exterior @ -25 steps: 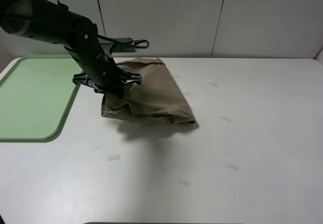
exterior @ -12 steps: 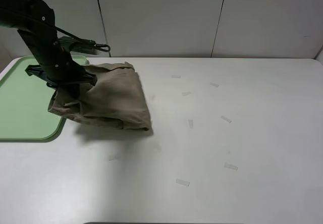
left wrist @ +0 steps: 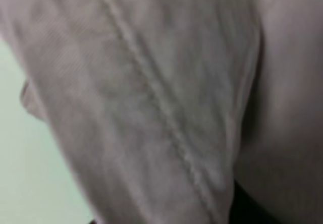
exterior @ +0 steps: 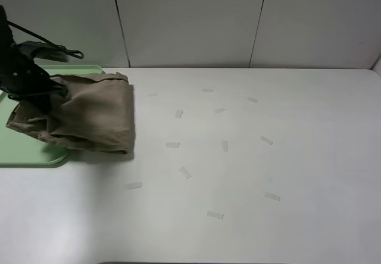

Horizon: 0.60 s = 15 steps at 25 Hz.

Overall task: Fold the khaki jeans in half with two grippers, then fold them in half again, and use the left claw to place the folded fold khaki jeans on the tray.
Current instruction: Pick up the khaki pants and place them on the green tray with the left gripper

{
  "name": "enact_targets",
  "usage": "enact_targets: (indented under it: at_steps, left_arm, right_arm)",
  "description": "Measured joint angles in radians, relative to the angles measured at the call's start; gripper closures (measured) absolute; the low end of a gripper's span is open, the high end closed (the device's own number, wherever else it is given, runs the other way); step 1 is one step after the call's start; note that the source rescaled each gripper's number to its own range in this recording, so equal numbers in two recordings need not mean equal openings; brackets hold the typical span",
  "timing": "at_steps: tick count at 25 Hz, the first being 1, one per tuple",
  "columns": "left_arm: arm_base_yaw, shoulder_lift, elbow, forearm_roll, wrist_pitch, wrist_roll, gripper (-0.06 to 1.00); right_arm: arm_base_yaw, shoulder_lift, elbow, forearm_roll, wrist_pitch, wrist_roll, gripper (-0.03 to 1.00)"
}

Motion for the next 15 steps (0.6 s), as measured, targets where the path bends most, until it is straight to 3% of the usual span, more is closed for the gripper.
enact_targets:
  at_steps: [9,15]
  left_arm:
    - [0.214,0.0,0.0,0.005,-0.101,0.04,0.79]
    - [0.265,0.001,0.001,0.021,-0.195,0.067,0.8]
  right_arm:
    - [0.0,0.0,0.0,0.0,0.0,0.0,-0.03]
    - [0.0,0.0,0.0,0.0,0.0,0.0,-0.03]
